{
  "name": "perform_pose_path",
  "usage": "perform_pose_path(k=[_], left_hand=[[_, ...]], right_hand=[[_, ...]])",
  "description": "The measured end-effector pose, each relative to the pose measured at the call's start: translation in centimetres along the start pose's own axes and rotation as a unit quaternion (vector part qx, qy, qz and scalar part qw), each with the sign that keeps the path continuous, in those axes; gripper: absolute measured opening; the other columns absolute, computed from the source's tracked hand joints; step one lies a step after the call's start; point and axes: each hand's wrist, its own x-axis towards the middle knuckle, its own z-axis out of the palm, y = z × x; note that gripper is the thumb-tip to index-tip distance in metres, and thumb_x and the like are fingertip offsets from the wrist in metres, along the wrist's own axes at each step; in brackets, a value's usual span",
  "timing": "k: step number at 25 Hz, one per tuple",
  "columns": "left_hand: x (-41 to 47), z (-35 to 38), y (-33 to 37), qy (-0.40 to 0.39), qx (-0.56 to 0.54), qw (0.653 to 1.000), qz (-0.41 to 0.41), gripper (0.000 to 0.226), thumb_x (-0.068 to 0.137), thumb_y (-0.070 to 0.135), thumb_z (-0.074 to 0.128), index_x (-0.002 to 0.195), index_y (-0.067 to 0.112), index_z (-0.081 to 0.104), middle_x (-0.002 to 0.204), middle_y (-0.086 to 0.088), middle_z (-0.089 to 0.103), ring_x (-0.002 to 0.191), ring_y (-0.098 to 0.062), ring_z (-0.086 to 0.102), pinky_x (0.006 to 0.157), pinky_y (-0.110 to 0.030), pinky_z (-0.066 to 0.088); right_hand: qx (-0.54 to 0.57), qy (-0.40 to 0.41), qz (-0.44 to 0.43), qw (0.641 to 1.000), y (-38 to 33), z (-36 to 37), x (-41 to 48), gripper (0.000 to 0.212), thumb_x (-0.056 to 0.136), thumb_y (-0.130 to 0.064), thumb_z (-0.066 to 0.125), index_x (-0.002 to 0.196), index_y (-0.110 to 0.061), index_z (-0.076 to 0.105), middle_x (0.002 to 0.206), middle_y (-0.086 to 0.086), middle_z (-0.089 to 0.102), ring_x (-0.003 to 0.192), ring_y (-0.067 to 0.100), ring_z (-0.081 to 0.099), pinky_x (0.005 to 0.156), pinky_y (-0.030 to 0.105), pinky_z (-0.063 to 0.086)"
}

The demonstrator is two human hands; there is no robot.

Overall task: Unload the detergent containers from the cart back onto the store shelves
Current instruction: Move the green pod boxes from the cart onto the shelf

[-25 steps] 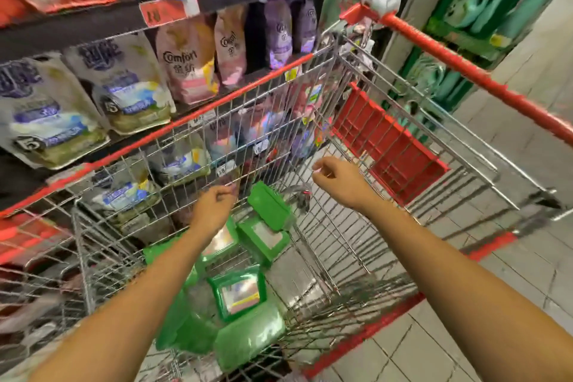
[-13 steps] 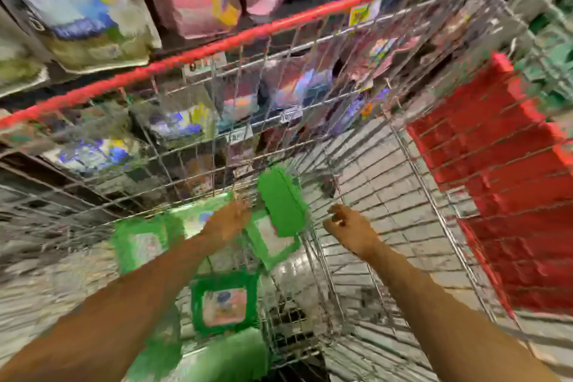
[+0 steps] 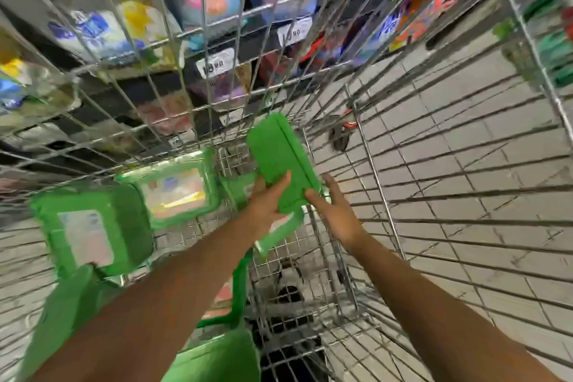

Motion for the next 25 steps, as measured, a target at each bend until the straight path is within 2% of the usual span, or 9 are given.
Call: perform_pose_path(k=[5, 8, 10, 12, 14, 16, 18, 21, 25], left_hand=[[0.9, 0.6, -0.1, 0.049, -0.049, 0.998, -0.001, 0.044, 0.092, 0.014, 0.061, 0.135, 0.012, 0.049, 0.130, -0.011, 0.062, 0.114, -0.032, 0.061, 0.095, -0.052, 0.050], [0.2, -0.5, 0.6, 0.054, -0.040, 0.998, -0.014, 0.040, 0.091, 0.010, 0.062, 0.130, 0.006, 0.055, 0.127, -0.014, 0.063, 0.109, -0.035, 0.064, 0.089, -0.052, 0.053], [-0.8, -1.8, 1.4, 0.033, -0.018, 0.999, -0.026, 0.032, 0.090, 0.009, 0.062, 0.122, 0.006, 0.059, 0.120, -0.012, 0.066, 0.096, -0.032, 0.068, 0.076, -0.048, 0.057], [-2.4, -4.0, 2.4, -0.014, 0.008, 0.999, -0.038, 0.028, 0.088, 0.008, 0.062, 0.116, 0.011, 0.060, 0.109, -0.007, 0.072, 0.085, -0.026, 0.071, 0.070, -0.044, 0.059], [-3.5, -6.8, 3.0, -0.067, 0.053, 0.995, -0.052, 0.047, 0.077, 0.013, 0.067, 0.123, 0.011, 0.058, 0.109, -0.008, 0.073, 0.095, -0.027, 0.071, 0.084, -0.046, 0.057], [-4.0, -9.4, 3.4, -0.086, 0.100, 0.988, -0.084, 0.076, 0.067, 0.016, 0.070, 0.138, 0.006, 0.046, 0.132, -0.016, 0.060, 0.121, -0.034, 0.056, 0.106, -0.053, 0.040], [-4.2, -11.3, 3.8, -0.118, 0.126, 0.979, -0.108, 0.089, 0.061, 0.017, 0.078, 0.142, 0.005, 0.043, 0.142, -0.019, 0.050, 0.130, -0.036, 0.047, 0.109, -0.051, 0.038], [-5.1, -12.3, 3.4, -0.223, 0.143, 0.955, -0.130, 0.092, 0.044, 0.027, 0.096, 0.127, 0.006, 0.060, 0.126, -0.018, 0.063, 0.109, -0.030, 0.064, 0.089, -0.036, 0.055], [-6.2, -12.6, 1.6, -0.218, 0.138, 0.961, -0.096, 0.066, 0.044, 0.045, 0.093, 0.102, 0.016, 0.075, 0.108, -0.007, 0.074, 0.104, -0.027, 0.067, 0.091, -0.039, 0.054]], right_hand=[[0.017, -0.003, -0.004, 1.000, -0.7, 1.1, -0.4, 0.035, 0.097, -0.021, 0.057, 0.127, -0.036, 0.048, 0.118, -0.005, 0.055, 0.099, -0.011, 0.056, 0.070, -0.005, 0.038], [-0.005, -0.010, -0.010, 1.000, -1.1, 0.6, -1.1, 0.048, 0.093, -0.033, 0.059, 0.139, -0.019, 0.050, 0.132, 0.003, 0.051, 0.122, 0.012, 0.050, 0.092, 0.006, 0.042], [0.018, -0.006, -0.028, 0.999, -1.7, -0.2, -1.7, 0.035, 0.094, -0.033, 0.057, 0.125, -0.017, 0.063, 0.125, 0.007, 0.059, 0.117, 0.019, 0.055, 0.103, 0.030, 0.045], [0.042, -0.004, -0.057, 0.997, -2.9, -1.2, -2.4, 0.016, 0.092, -0.030, 0.062, 0.107, -0.031, 0.068, 0.110, -0.013, 0.067, 0.104, 0.009, 0.061, 0.092, 0.027, 0.052], [0.033, -0.017, -0.065, 0.997, -4.0, -2.1, -2.4, 0.036, 0.083, -0.032, 0.071, 0.117, -0.036, 0.060, 0.118, -0.026, 0.062, 0.111, -0.002, 0.055, 0.095, 0.018, 0.047], [-0.057, -0.036, -0.046, 0.997, -4.5, -2.5, -1.5, 0.081, 0.072, -0.042, 0.079, 0.142, -0.030, 0.040, 0.146, -0.007, 0.042, 0.134, 0.009, 0.035, 0.113, 0.033, 0.031], [-0.115, -0.095, -0.043, 0.988, -4.6, -2.2, -0.8, 0.102, 0.063, -0.042, 0.083, 0.149, -0.029, 0.030, 0.152, 0.003, 0.032, 0.140, 0.017, 0.028, 0.116, 0.039, 0.027], [-0.013, -0.235, 0.013, 0.972, -3.6, -1.1, -0.1, 0.077, 0.066, -0.016, 0.085, 0.134, -0.019, 0.050, 0.127, 0.007, 0.063, 0.114, 0.018, 0.062, 0.088, 0.025, 0.053], [0.020, -0.283, 0.037, 0.958, -1.3, -0.7, -0.5, 0.032, 0.071, -0.021, 0.076, 0.102, -0.022, 0.067, 0.099, 0.003, 0.076, 0.090, 0.020, 0.072, 0.074, 0.026, 0.056]])
